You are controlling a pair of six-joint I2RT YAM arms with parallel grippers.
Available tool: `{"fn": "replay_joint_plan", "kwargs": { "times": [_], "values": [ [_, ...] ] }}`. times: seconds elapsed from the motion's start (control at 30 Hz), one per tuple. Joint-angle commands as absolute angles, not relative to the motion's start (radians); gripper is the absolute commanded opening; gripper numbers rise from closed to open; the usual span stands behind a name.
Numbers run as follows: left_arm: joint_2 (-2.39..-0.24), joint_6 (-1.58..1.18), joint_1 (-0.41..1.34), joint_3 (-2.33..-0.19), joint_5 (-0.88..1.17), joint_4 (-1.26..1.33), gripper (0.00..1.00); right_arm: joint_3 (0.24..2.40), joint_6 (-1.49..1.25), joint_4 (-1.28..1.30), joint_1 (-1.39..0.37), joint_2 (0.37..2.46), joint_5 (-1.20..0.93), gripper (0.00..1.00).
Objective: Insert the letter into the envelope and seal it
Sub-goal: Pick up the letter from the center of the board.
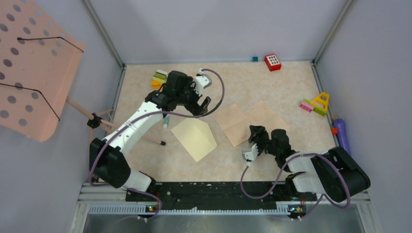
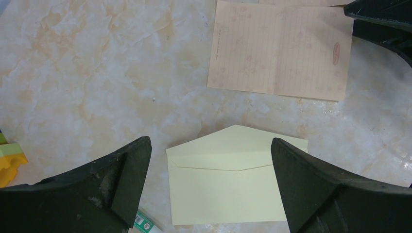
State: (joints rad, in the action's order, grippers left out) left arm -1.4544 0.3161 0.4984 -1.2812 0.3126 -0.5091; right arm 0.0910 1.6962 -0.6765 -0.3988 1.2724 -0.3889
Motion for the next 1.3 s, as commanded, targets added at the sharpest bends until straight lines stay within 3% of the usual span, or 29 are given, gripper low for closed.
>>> {"fn": "replay_joint_plan", "kwargs": {
  "times": [0.0, 0.1, 0.27, 0.37, 0.57, 0.8, 1.27],
  "values": [
    [-1.411, 0.317, 0.491, -1.292, 0.314, -0.483, 0.98, 0.084, 1.651, -0.645, -0.426, 1.301, -0.393, 0.60],
    [-1.410, 0.318, 0.492, -1.290, 0.317, -0.482, 0.98, 0.086, 1.638, -0.655, -0.434, 1.298, -0.393, 0.49],
    [-1.413, 0.317, 0.491, -1.285, 0.320, -0.479, 0.98, 0.117, 1.564, -0.632, -0.442, 1.235, -0.394, 0.14],
    [-1.418, 0.318, 0.492, -1.285, 0.321, -0.478, 0.98, 0.180, 1.498, -0.503, -0.442, 1.157, -0.399, 0.00],
    [-1.423, 0.316, 0.491, -1.285, 0.325, -0.477, 0.98, 0.344, 1.370, -0.204, -0.442, 1.016, -0.458, 0.00],
    [-1.412, 0.312, 0.492, -1.291, 0.337, -0.478, 0.98, 0.537, 1.179, 0.065, -0.443, 1.008, -0.507, 0.00],
    [-1.382, 0.340, 0.492, -1.394, 0.396, -0.556, 0.98, 0.806, 0.832, 0.260, -0.437, 1.059, -0.431, 0.00]
  ]
}}
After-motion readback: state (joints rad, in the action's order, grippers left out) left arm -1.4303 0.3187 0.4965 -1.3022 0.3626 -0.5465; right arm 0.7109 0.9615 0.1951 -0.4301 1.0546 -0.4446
